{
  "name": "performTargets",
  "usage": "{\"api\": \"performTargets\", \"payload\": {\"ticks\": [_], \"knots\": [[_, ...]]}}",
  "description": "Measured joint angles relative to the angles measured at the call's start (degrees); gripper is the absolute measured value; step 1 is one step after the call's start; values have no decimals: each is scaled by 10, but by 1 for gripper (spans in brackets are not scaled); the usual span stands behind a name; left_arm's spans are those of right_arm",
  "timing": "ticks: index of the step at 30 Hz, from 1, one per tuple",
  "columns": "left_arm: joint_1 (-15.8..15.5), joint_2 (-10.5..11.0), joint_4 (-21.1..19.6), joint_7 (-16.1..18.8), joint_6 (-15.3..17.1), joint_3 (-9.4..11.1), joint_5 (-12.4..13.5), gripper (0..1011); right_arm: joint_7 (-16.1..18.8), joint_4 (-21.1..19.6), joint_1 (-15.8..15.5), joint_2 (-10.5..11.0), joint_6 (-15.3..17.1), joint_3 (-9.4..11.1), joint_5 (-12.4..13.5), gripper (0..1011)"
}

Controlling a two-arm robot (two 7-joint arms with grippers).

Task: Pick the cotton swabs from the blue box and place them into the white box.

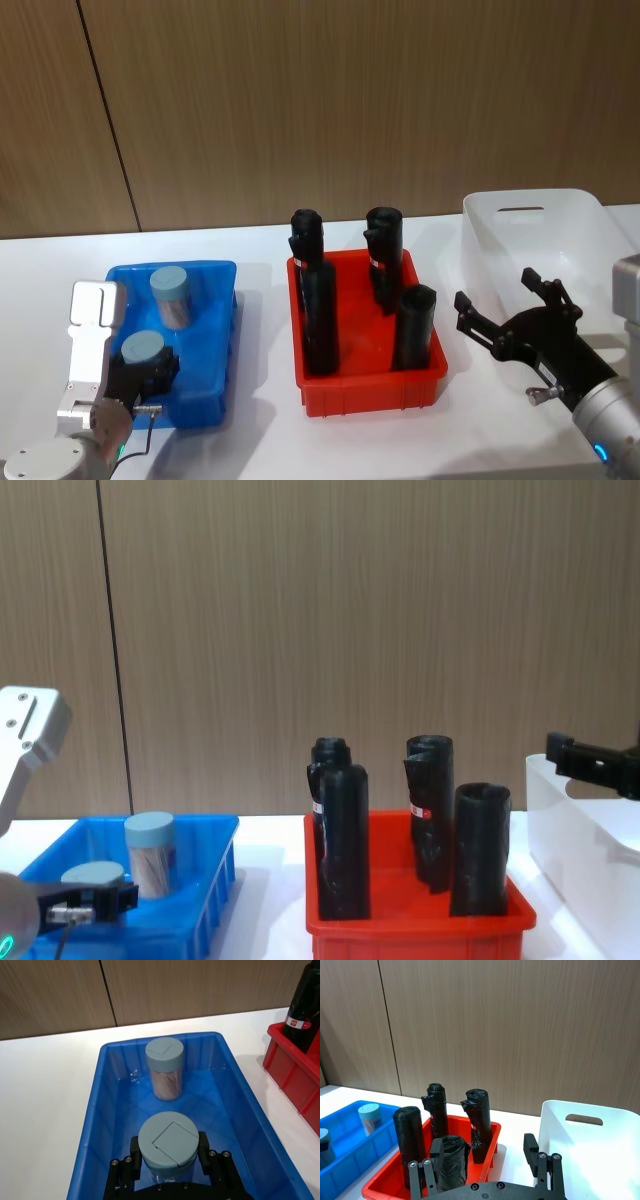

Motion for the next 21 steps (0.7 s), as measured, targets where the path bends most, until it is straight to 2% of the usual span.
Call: {"api": "performTargets", "payload": {"ticks": [7,12,21], "knots": [[3,2,-7,-14,-23,-1,11,660,0,0,0,0,0,0,0,1002],[5,6,-18,-44,-50,-3,23,660,0,0,0,0,0,0,0,1002],[6,15,-32,-103,-81,-7,36,660,0,0,0,0,0,0,0,1002]]}}
